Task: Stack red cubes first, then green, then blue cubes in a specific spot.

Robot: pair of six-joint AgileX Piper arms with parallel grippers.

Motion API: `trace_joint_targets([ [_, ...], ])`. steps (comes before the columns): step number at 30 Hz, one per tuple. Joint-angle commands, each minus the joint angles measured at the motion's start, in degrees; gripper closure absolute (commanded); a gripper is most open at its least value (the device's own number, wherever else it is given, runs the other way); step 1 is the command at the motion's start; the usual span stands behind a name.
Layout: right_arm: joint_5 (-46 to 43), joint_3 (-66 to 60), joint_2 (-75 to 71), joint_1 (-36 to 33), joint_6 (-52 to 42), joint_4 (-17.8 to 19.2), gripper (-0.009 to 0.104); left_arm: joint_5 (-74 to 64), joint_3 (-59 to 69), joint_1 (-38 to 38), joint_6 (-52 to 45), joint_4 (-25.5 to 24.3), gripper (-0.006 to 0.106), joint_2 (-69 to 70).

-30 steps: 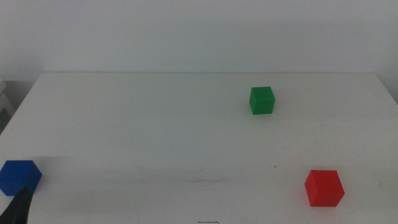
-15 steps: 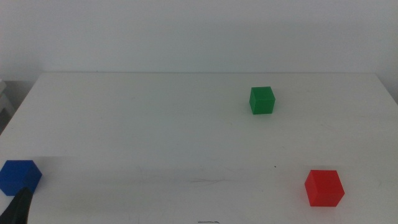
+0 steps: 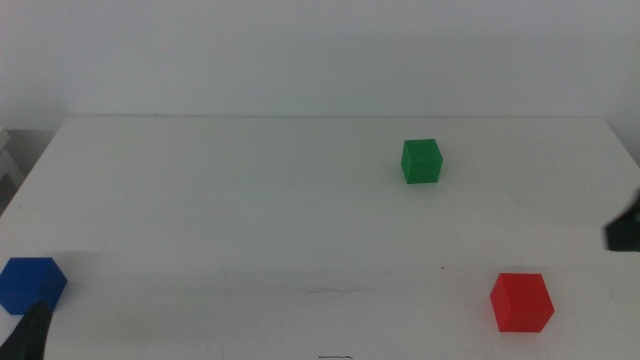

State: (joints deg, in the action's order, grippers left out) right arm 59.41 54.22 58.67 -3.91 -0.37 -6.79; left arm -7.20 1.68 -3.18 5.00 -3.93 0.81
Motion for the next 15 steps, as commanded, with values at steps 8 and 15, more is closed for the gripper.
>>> trace_joint_targets([
  [8, -1.3, 5.3, 13.2, -10.5, 7.1, 0.4, 0.001, 4.6, -0.1, 0.0, 0.4, 0.6, 0.007, 1.1],
  [15, -2.2, 5.3, 21.2, -12.5, 10.7, 0.1, 0.001, 4.6, -0.1, 0.0, 0.4, 0.6, 0.007, 1.1],
])
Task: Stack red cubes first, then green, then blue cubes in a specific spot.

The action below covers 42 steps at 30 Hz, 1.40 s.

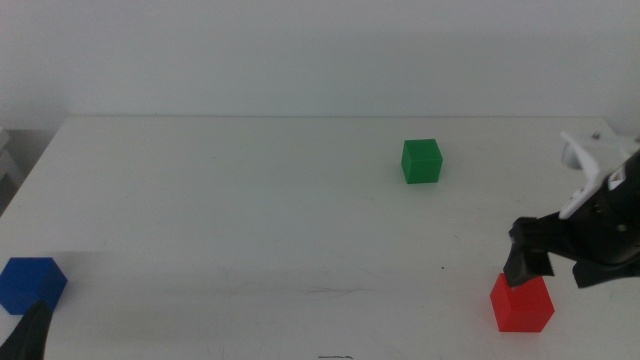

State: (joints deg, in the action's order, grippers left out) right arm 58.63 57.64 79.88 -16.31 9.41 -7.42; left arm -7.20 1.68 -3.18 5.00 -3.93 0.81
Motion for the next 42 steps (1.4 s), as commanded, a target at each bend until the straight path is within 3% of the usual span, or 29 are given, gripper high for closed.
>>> trace_joint_targets([
  [1, -1.6, 1.9, 1.3, 0.0, 1.9, 1.5, 0.001, 4.6, -0.1, 0.0, 0.4, 0.6, 0.007, 1.1],
  [9, -7.7, 1.9, 8.4, 0.0, 8.6, 7.4, 0.001, 4.6, -0.1, 0.0, 0.4, 0.6, 0.007, 1.1],
  [17, -10.4, 1.9, 13.4, 0.0, 8.8, 7.7, 0.003, 4.6, -0.1, 0.0, 0.4, 0.6, 0.007, 1.1],
  [22, -10.6, 1.9, 16.3, 0.0, 8.8, 7.8, 0.010, 4.6, -0.1, 0.0, 0.4, 0.6, 0.007, 1.1],
  [27, -10.6, 1.9, 17.8, -0.1, 8.8, 8.1, 0.034, 4.6, -0.1, 0.0, 0.4, 0.6, 0.007, 1.1],
  [32, -9.1, 3.2, 16.8, -2.4, 9.7, 9.7, 0.090, 4.6, -0.1, 0.0, 0.4, 0.6, 0.007, 1.1],
  [33, -8.0, 4.0, 16.4, -3.4, 10.4, 10.0, 0.097, 4.6, -0.1, 0.0, 0.4, 0.6, 0.007, 1.1],
  [42, -0.5, 19.9, 20.5, -15.6, 26.1, 13.5, 0.096, 4.6, -0.1, 0.0, 0.4, 0.6, 0.007, 1.1],
])
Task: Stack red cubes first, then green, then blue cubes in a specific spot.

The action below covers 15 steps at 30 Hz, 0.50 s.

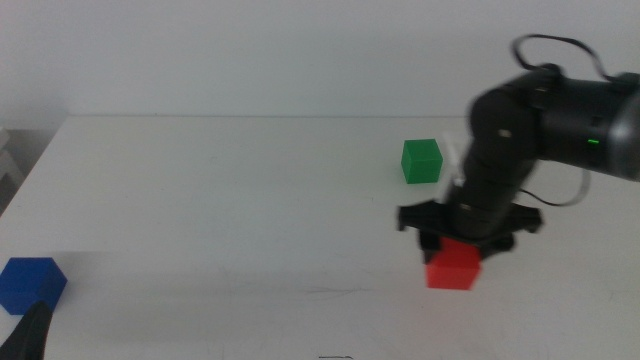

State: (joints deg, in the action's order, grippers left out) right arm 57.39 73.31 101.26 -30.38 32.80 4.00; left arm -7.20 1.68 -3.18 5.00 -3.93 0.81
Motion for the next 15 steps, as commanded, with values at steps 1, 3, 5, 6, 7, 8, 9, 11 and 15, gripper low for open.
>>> trace_joint_targets([
  [1, 1.3, 5.9, 0.2, -2.6, 3.5, 2.1, 0.096, 4.6, -0.1, 0.0, 0.4, 0.6, 0.007, 1.1],
  [3, 2.6, 10.2, 3.0, -4.8, 4.6, 1.9, 0.096, 4.6, -0.1, 0.0, 0.4, 0.6, 0.007, 1.1],
  [5, 3.4, 14.1, 5.8, -6.7, 5.4, 1.9, 0.096, 4.6, -0.1, 0.0, 0.4, 0.6, 0.007, 1.1],
  [6, 3.7, 16.4, 7.3, -7.5, 5.8, 1.9, 0.096, 4.6, -0.1, 0.0, 0.4, 0.6, 0.007, 1.1],
  [7, 4.0, 18.7, 8.6, -8.1, 6.2, 1.7, 0.096, 4.6, -0.1, 0.0, 0.4, 0.6, 0.007, 1.1],
  [8, 4.4, 21.0, 10.1, -8.6, 6.5, 1.5, 0.096, 4.6, -0.1, 0.0, 0.4, 0.6, 0.007, 1.1],
  [9, 5.1, 23.2, 11.7, -9.0, 6.5, 1.0, 0.096, 4.6, -0.1, 0.0, 0.4, 0.6, 0.007, 1.1],
  [11, 6.7, 27.1, 14.7, -9.7, 6.5, 0.5, 0.096, 4.6, -0.1, 0.0, 0.4, 0.6, 0.007, 1.1],
  [15, 9.5, 33.3, 19.6, -10.5, 6.5, 0.4, 0.096, 4.6, -0.1, 0.0, 0.4, 0.6, 0.007, 1.1],
])
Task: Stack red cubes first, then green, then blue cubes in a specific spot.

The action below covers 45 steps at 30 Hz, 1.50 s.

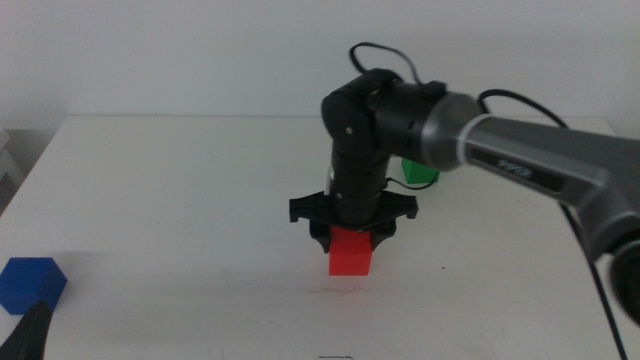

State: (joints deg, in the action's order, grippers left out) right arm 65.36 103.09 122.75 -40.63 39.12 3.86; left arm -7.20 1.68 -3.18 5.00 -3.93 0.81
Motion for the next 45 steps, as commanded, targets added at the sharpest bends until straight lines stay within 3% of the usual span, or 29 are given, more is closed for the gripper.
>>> trace_joint_targets([
  [1, 1.6, 4.4, -1.1, -0.2, 0.1, 0.2, 0.096, 4.6, -0.1, 0.0, 0.4, 0.6, 0.007, 1.1],
  [15, 0.9, 4.9, 2.2, -0.4, 0.1, -1.8, 0.095, 4.6, -0.1, 0.0, 0.4, 0.6, 0.007, 1.1],
  [16, 0.9, 4.9, 2.2, -0.4, 0.1, -0.3, 0.072, 4.6, -0.1, 0.0, 0.4, 0.6, 0.007, 1.1],
  [18, 0.9, 4.9, 2.2, -0.4, -0.1, -0.3, 0.050, 4.6, -0.1, 0.0, 0.4, 0.6, 0.007, 1.1],
  [19, 0.9, 4.9, 2.2, -0.4, -0.7, -0.3, 0.033, 4.6, -0.1, 0.0, 0.4, 0.6, 0.007, 1.1],
  [23, 0.8, 4.9, 2.1, -0.4, -1.3, -0.3, 0.002, 4.6, -0.1, 0.0, 0.4, 0.6, 0.007, 1.1],
  [28, 1.5, 5.1, -2.7, -0.4, -1.8, 0.7, 0.001, 4.6, -0.1, 0.0, 0.4, 0.6, 0.007, 1.1],
  [38, 0.7, 5.1, -16.2, 3.8, -4.8, 11.6, 0.001, 4.6, -0.1, 0.0, 0.4, 0.6, 0.007, 1.1],
  [45, -6.4, 5.1, -14.8, 13.1, -15.0, 11.9, 0.001, 4.6, -0.1, 0.0, 0.4, 0.6, 0.007, 1.1],
])
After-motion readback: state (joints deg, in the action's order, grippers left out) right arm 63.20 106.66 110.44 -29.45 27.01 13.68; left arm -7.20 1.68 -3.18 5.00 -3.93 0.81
